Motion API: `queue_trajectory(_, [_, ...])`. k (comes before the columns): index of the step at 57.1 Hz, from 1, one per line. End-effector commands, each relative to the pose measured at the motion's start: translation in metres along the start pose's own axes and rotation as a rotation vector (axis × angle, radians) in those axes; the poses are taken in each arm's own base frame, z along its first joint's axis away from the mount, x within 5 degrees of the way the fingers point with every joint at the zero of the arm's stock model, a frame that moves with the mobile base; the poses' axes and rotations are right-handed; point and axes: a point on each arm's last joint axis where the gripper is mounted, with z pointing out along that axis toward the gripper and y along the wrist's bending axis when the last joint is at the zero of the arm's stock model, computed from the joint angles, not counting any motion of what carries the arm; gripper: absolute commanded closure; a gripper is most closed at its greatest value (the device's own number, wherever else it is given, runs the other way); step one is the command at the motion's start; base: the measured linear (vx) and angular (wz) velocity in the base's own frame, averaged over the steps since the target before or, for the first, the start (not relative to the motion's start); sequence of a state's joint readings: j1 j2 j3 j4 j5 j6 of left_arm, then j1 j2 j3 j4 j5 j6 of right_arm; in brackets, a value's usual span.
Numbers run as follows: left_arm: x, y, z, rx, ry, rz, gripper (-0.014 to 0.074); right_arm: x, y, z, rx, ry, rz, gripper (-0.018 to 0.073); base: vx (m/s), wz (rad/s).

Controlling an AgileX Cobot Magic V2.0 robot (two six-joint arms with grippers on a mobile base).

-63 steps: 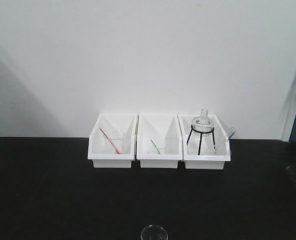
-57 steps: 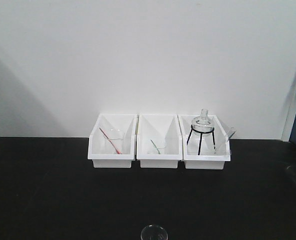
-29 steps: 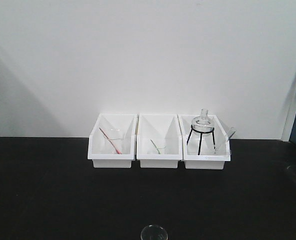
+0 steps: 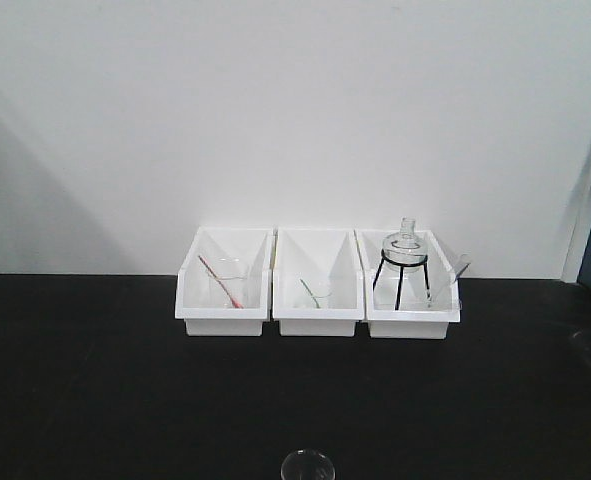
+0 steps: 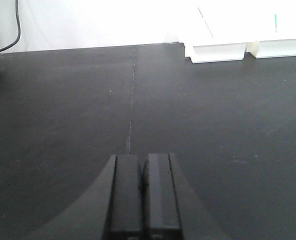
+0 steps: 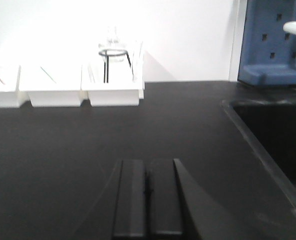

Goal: Pick beaker and place in left cabinet

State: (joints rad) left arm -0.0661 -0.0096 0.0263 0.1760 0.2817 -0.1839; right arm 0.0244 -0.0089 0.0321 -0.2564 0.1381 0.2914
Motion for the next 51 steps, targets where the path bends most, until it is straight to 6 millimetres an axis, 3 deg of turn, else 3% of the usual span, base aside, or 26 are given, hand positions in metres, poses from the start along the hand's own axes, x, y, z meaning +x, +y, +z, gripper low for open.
queue_trajectory(1, [-0.011,-0.002,-0.003,0.023,-0.109,-0.005,0.0593,-0.011,0.003,-0.002,-0.034,-0.137,-0.006,0.0563,0.0,0.0])
queue_trajectory(10, [-0.011,-0.002,-0.003,0.023,-0.109,-0.005,0.0593,-0.018,0.005,-0.003,-0.055,-0.206,-0.014,0.0563,0.0,0.0])
queue_trajectory(18, [-0.011,-0.002,-0.003,0.023,-0.109,-0.005,0.0593,-0.039,0.008,-0.007,-0.089,-0.325,0.012,0.0563,0.0,0.0])
queue_trajectory(26, [-0.011,-0.002,-0.003,0.023,-0.109,-0.005,0.0593,-0.068,0.007,-0.001,-0.064,-0.245,0.024,0.0563,0.0,0.0])
queue_trajectory(33, [-0.011,-0.002,-0.003,0.023,-0.109,-0.005,0.0593,-0.081,0.007,0.016,-0.04,-0.121,0.021,0.056,0.0,0.0])
queue_trajectory(51, [-0.011,-0.002,-0.003,0.023,-0.109,-0.005,0.0593,-0.064,0.009,0.064,-0.049,0.122,0.02,0.0524,0.0,0.0])
